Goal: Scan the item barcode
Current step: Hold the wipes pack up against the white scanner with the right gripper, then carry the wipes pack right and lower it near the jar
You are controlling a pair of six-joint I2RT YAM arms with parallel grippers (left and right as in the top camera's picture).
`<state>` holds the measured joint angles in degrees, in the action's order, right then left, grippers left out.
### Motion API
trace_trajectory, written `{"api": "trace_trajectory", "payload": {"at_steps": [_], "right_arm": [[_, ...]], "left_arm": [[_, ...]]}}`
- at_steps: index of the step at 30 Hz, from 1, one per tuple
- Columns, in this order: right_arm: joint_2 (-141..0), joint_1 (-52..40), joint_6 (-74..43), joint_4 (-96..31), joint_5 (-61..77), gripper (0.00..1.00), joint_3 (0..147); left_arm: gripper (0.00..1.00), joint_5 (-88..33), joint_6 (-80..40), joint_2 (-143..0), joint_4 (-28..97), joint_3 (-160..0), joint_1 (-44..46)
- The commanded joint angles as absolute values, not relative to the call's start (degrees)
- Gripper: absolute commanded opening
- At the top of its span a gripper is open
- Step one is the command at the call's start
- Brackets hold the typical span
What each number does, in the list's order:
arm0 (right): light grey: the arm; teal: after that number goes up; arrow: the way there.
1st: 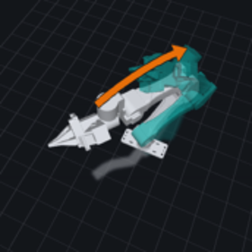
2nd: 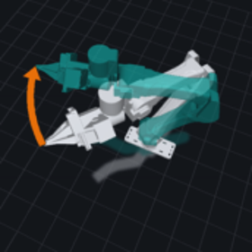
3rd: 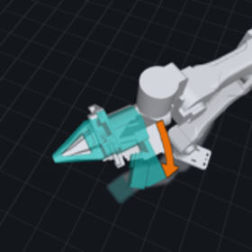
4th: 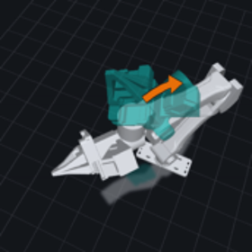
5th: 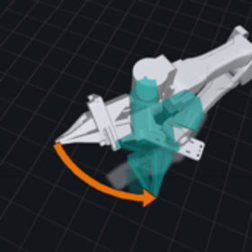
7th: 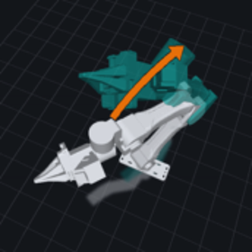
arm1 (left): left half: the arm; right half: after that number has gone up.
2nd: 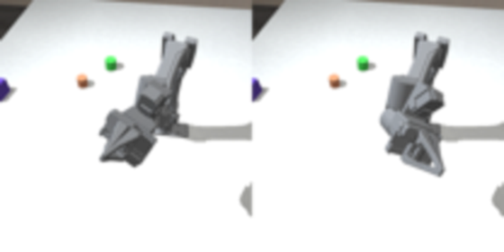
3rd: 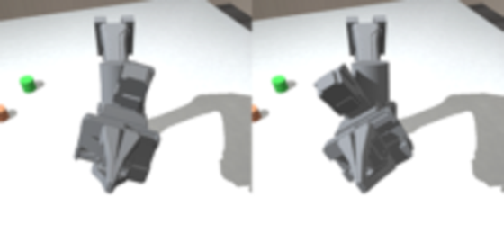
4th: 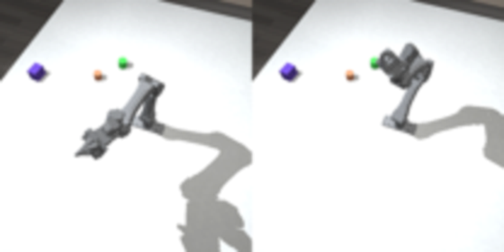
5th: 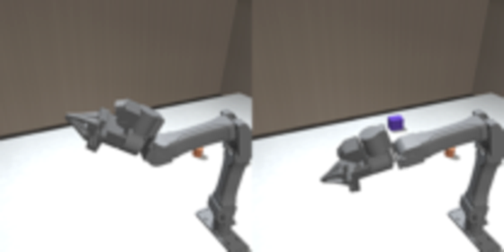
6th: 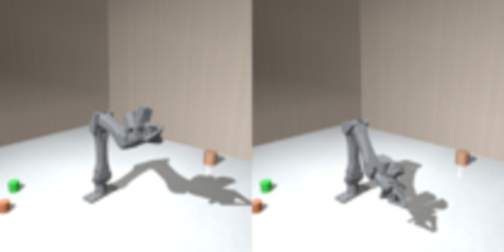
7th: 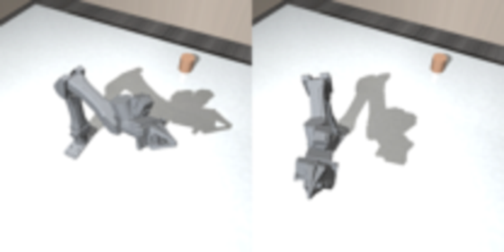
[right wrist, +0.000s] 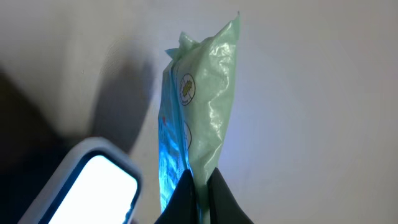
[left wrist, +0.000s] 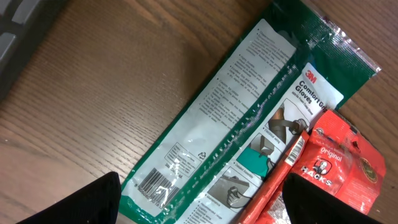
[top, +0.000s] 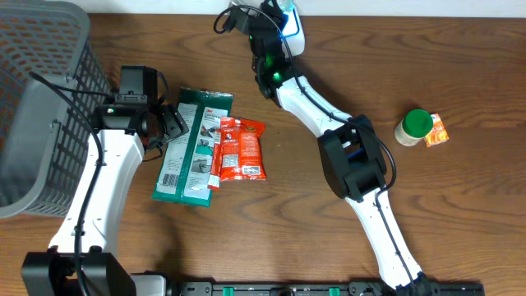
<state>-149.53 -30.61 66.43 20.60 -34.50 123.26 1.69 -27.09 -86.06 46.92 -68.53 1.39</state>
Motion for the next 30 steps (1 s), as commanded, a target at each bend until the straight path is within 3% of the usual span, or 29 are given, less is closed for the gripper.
{"api": "trace_trajectory", "payload": {"at_steps": [1,19,30], "right_arm": [[-149.9,-30.1,67.2,17.9,-35.7,0.01,123.9],[-149.9,-28.3,51.3,13.0,-33.8,0.01,123.9],[-149.9,-28.2,50.2,13.1,-33.8,0.01,123.9]], "left_arm": [[0.84,2.2,-26.6,-85.7,47.1,-68.5,1.3],[0.84,2.2,-26.6,-85.7,47.1,-68.5,1.3],[0.84,2.2,-26.6,-85.7,47.1,-68.5,1.3]]}}
